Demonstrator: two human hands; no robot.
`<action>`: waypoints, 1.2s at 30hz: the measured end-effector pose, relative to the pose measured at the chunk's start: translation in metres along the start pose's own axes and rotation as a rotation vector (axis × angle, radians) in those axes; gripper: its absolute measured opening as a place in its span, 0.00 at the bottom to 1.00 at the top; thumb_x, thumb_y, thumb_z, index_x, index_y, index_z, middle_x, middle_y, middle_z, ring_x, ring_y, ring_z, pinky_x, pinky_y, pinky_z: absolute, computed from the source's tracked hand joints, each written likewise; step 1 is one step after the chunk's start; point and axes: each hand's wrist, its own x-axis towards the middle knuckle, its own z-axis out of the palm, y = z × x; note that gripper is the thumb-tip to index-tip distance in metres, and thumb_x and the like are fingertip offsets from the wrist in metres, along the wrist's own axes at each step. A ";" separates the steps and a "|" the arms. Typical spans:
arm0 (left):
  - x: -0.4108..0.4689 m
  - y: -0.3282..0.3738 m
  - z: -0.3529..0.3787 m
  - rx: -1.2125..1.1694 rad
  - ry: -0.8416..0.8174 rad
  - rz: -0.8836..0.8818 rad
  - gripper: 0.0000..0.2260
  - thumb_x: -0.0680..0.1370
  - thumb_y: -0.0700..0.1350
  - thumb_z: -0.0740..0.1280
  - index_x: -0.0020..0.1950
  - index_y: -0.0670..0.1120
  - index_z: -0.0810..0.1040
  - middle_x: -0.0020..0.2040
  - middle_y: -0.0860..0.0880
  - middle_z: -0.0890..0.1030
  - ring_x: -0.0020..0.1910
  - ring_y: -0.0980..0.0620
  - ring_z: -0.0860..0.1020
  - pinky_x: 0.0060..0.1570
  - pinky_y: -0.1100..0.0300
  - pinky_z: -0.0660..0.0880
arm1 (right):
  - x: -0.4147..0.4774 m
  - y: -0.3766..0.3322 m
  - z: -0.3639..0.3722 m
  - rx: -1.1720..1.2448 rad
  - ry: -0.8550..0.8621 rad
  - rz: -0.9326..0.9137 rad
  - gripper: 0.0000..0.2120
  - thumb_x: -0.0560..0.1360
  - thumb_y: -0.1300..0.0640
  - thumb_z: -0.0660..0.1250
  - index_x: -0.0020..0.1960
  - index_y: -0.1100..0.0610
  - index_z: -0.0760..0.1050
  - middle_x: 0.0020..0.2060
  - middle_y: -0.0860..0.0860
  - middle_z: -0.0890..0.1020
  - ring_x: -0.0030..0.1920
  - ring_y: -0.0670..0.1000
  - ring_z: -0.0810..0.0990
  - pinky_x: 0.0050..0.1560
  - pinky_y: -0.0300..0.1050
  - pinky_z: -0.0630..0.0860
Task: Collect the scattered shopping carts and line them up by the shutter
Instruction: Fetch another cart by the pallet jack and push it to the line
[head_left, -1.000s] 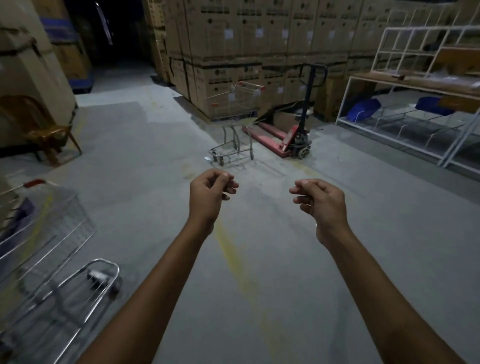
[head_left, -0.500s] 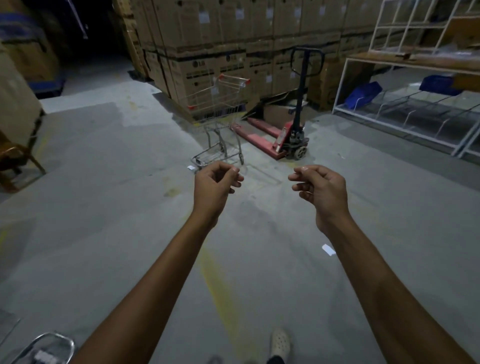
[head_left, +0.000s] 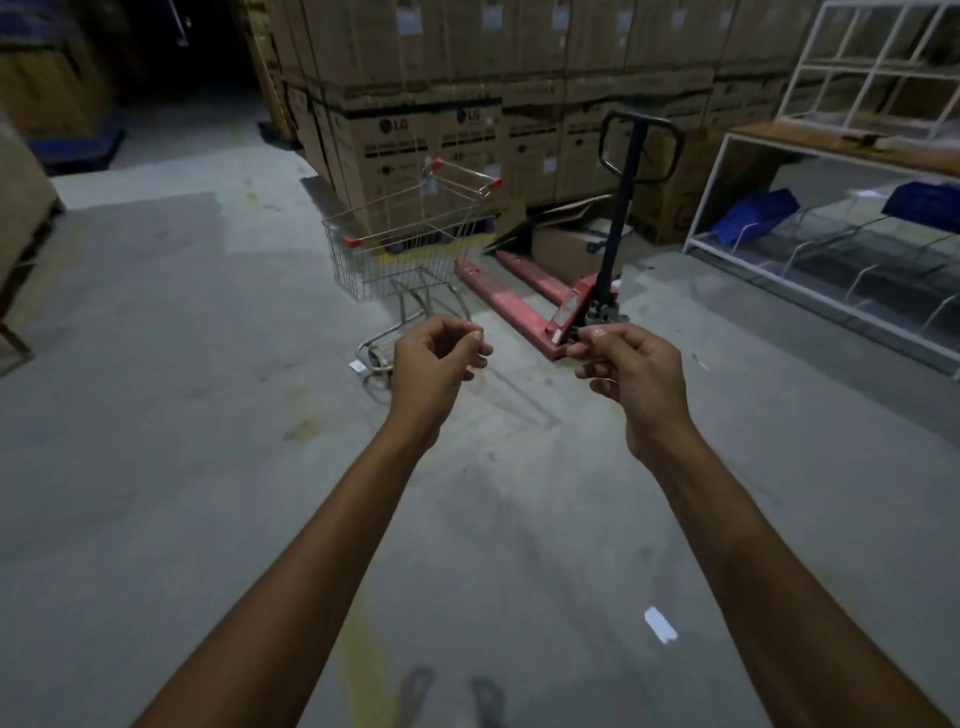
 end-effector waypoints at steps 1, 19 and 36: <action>0.024 -0.010 0.006 -0.003 0.004 0.002 0.04 0.80 0.36 0.67 0.47 0.43 0.80 0.41 0.44 0.84 0.38 0.49 0.81 0.38 0.57 0.77 | 0.027 0.007 0.003 -0.010 -0.007 -0.006 0.07 0.80 0.59 0.66 0.52 0.62 0.81 0.41 0.54 0.87 0.34 0.48 0.81 0.37 0.39 0.75; 0.518 -0.134 0.114 -0.008 0.033 0.024 0.03 0.80 0.35 0.66 0.50 0.41 0.78 0.40 0.46 0.84 0.36 0.54 0.81 0.38 0.60 0.77 | 0.540 0.052 0.077 -0.005 -0.010 -0.055 0.06 0.80 0.60 0.66 0.51 0.60 0.81 0.41 0.55 0.86 0.38 0.52 0.81 0.37 0.41 0.77; 0.934 -0.284 0.254 0.086 0.183 -0.068 0.07 0.80 0.35 0.66 0.44 0.45 0.78 0.37 0.46 0.83 0.32 0.56 0.79 0.36 0.61 0.74 | 1.031 0.126 0.102 0.038 -0.165 0.015 0.07 0.80 0.61 0.65 0.47 0.56 0.81 0.38 0.52 0.86 0.41 0.54 0.81 0.48 0.50 0.75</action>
